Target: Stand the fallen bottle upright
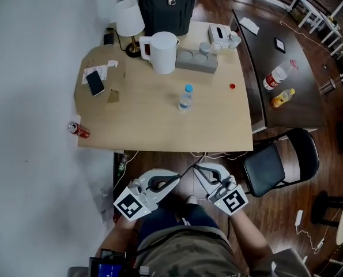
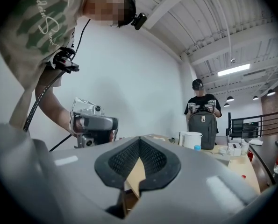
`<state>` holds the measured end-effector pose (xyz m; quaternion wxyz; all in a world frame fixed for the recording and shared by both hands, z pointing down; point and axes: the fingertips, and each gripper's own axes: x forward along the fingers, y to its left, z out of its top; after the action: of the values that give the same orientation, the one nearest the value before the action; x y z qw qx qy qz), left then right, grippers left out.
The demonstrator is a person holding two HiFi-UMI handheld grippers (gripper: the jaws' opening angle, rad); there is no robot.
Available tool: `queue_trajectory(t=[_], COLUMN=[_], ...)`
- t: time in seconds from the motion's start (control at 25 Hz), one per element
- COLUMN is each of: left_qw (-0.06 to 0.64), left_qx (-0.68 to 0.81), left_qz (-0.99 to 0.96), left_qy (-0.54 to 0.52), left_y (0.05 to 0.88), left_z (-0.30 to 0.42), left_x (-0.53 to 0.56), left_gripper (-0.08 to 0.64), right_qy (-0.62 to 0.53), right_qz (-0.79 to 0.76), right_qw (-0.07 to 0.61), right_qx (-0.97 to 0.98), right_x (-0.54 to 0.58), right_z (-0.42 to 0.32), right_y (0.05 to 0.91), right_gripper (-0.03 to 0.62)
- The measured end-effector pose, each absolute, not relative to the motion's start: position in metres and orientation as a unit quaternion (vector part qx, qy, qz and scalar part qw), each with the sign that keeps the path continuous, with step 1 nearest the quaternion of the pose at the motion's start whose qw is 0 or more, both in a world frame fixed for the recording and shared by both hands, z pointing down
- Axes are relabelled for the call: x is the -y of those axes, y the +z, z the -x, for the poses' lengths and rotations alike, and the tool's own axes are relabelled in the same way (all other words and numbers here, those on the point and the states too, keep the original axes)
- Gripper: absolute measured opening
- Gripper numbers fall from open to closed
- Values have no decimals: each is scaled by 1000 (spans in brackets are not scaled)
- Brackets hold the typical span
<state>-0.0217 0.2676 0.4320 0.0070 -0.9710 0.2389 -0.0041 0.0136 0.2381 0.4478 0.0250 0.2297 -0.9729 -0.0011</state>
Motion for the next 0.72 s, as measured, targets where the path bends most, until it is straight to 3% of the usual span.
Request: queue_trajectory(t=[0.36,0.52,0.72], left_qw=[-14,15,-19], left_qx=[-302,-282,-277], left_qz=[953,959,961], left_qy=[-13,-31,-13], left_y=[416,418,413], left_z=[-2,-14,-18], left_x=[-302,-316,-323], left_gripper=[2,2,2], right_qy=[7,-3,12], right_qz=[-203,-196,-223], right_qw=[-5,-3,-13], right_qx=[979,981,975], right_x=[-273,-285,-297], right_z=[-44,-55,-63], right_y=[425,416,407], right_gripper=[3,3,3])
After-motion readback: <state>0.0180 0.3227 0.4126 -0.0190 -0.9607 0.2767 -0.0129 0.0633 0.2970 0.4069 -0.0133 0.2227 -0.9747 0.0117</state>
